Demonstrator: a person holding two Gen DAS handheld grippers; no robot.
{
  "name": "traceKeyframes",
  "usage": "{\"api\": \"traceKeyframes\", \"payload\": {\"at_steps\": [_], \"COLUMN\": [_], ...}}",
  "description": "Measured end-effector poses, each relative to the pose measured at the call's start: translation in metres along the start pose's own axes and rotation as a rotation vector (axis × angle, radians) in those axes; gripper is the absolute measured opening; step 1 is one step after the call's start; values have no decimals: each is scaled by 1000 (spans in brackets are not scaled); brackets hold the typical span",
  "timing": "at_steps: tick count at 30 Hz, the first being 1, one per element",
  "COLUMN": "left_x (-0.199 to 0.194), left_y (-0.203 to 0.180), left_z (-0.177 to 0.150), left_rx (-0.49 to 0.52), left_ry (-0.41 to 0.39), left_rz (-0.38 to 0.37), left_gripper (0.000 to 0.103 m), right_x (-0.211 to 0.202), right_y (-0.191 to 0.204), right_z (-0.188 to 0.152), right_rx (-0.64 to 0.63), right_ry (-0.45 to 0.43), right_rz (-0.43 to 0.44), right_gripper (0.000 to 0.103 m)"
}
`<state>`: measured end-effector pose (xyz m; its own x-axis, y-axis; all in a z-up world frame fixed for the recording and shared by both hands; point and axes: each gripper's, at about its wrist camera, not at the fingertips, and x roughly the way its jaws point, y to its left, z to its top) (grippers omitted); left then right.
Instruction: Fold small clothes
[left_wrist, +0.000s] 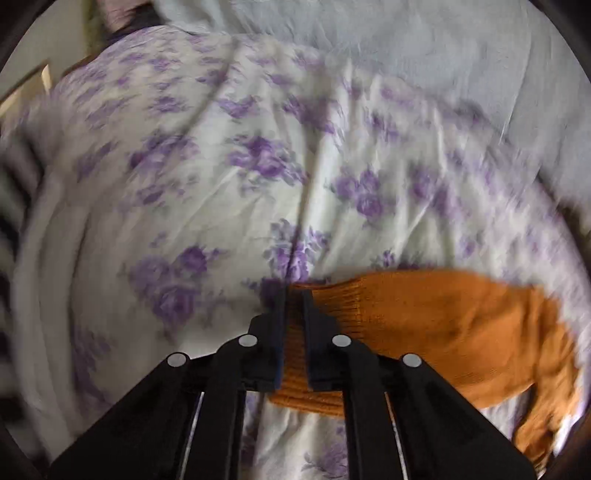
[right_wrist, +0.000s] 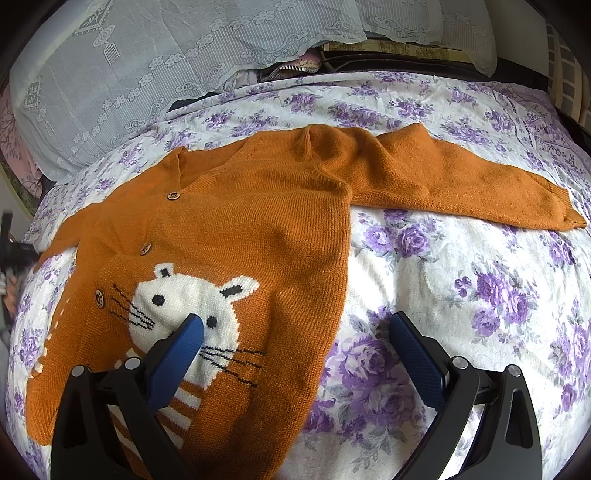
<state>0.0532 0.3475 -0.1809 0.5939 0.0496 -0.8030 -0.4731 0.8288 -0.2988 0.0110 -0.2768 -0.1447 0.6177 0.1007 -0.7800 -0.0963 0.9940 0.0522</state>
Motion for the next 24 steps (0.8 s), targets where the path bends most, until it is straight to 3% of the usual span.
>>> {"api": "traceKeyframes", "payload": {"at_steps": [2,5,7,9,12,16,20,22,24], "left_x": [-12,-42,-67,-88,-102,-77,-41,-28,-17], "left_y": [13,23,11,-12,-66,-151,-200,-212,-217], "left_z": [-4,-9,-12,-18,-29,-50,-86,-100,-113], "left_rx": [-67,-136,-107,-72,41,158,218,261,300], "left_ry": [1,-39,-107,-161,-163,-33,105,144,172], "left_rz": [-39,-37,-43,-75,-192,-337,-383,-368,-342], "left_gripper": [13,22,38,74,83,89,89,89,89], "right_x": [0,-1,-1,-7,-28,-48,-50,-41,-30], "right_y": [0,0,-3,-7,-25,-77,-157,-188,-217], "right_z": [0,0,2,9,25,38,26,20,21], "right_rx": [-1,4,9,11,59,233,547,662,728], "right_ry": [0,-1,-2,-6,-85,-159,-207,-178,-168], "right_rz": [-1,6,18,36,31,54,60,52,130], "right_gripper": [100,100,100,100,100,100,100,100,100]}}
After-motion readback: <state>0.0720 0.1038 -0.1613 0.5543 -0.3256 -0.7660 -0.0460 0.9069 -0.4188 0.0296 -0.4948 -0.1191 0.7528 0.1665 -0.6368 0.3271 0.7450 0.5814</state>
